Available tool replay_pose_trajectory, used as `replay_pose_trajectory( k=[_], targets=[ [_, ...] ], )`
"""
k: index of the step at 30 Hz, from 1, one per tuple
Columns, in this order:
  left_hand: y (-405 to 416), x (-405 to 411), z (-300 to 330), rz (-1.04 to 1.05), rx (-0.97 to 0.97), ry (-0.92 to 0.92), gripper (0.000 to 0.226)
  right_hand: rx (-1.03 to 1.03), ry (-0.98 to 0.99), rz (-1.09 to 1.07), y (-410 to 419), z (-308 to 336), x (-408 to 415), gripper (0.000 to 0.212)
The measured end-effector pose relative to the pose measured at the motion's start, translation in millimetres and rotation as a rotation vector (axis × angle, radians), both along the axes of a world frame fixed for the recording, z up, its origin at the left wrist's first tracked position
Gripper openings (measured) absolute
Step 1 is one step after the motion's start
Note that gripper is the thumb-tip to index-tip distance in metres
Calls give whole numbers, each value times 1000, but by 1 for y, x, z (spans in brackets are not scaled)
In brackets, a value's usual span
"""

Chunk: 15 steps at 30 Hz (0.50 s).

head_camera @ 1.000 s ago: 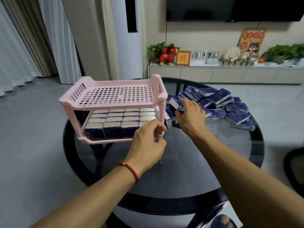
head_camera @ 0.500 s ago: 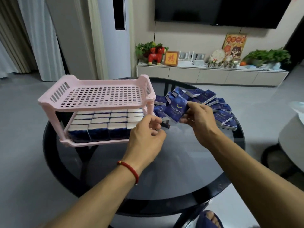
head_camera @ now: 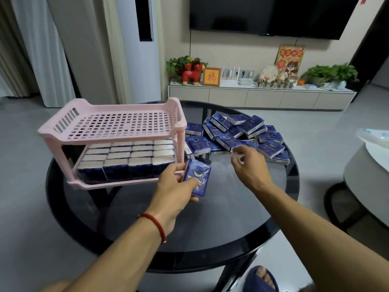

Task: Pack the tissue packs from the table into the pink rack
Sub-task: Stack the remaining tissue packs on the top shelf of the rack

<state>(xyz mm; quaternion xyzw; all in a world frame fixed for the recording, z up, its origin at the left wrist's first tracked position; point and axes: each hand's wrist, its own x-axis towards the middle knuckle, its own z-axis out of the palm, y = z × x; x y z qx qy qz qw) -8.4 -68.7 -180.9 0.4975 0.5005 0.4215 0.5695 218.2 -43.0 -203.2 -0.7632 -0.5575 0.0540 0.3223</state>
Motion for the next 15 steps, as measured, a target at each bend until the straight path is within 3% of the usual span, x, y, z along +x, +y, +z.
replay_pose_trajectory(
  k=[3, 5, 10, 15],
  targets=[
    [1, -8, -4, 3, -35, -34, 33, 5, -267, -27, 32, -14, 9, 56],
    [2, -11, -6, -6, -63, -42, 35, -28, -302, -68, 48, -18, 7, 55],
    [3, -8, -3, -35, -91, -108, 49, 7, -240, -188, 54, -16, -6, 35],
    [-2, -2, 5, -67, -64, -132, 54, 172, 146, -148, 20, 3, -36, 53]
  ],
)
